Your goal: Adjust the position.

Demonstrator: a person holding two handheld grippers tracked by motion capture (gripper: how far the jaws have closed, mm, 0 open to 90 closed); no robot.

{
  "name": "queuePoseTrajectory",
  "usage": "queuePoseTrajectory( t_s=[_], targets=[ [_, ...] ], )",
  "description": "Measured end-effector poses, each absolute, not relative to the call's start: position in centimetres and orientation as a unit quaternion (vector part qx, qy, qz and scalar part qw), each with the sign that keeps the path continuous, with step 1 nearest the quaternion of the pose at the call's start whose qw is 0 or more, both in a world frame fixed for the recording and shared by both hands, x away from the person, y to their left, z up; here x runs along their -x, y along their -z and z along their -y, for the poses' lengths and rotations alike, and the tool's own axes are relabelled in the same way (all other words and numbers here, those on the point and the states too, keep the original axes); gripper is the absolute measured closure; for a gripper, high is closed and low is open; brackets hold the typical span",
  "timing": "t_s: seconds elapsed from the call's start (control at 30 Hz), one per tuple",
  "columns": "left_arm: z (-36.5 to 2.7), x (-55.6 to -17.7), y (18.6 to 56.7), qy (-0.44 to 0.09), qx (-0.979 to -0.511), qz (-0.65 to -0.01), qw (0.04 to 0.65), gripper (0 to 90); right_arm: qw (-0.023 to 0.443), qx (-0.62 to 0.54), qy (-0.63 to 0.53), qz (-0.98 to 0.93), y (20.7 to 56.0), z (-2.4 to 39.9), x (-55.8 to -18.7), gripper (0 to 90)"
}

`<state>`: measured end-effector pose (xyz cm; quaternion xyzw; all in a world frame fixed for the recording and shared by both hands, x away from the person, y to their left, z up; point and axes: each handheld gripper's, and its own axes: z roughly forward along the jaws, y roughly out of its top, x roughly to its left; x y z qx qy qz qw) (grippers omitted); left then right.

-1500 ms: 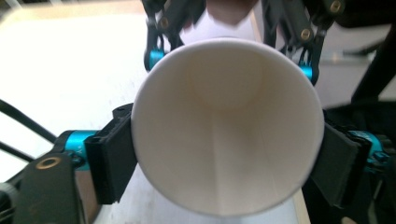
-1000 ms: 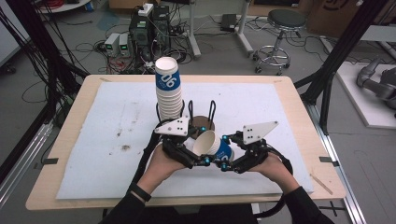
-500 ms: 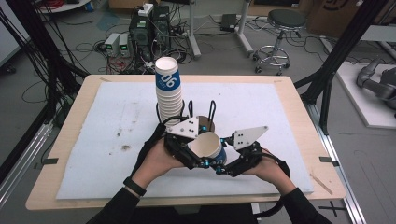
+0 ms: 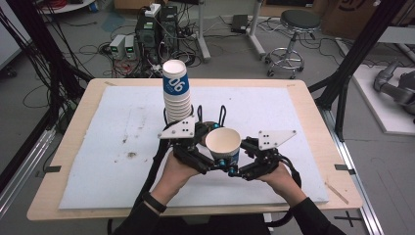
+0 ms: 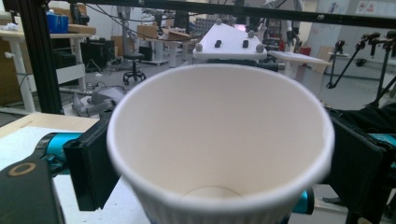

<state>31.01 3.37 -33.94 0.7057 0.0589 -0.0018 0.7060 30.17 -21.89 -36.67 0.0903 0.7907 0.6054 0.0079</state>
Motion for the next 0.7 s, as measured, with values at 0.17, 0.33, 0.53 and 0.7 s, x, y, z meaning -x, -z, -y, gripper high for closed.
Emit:
queuePoseTrajectory(
  t_s=[0.17,0.33,0.53,0.7],
  targets=[
    [-3.31,-31.33,33.91,0.012,-0.698,-0.056,0.714,17.2,0.017,-0.092,-0.607,-0.79,36.73,22.04,-30.16,30.1],
    [-3.25,-31.48,33.76,0.008,-0.708,-0.051,0.704,21.5,0.021,-0.093,-0.606,-0.79,36.82,22.06,-30.21,30.2],
    [-3.13,-31.46,33.5,-0.005,-0.733,-0.045,0.678,22.4,0.027,-0.097,-0.593,-0.799,36.86,22.03,-30.17,26.5],
    [-2.89,-31.28,33.09,-0.024,-0.757,-0.033,0.652,22.7,0.019,-0.112,-0.606,-0.787,36.86,21.73,-30.12,20.5]
  ],
)
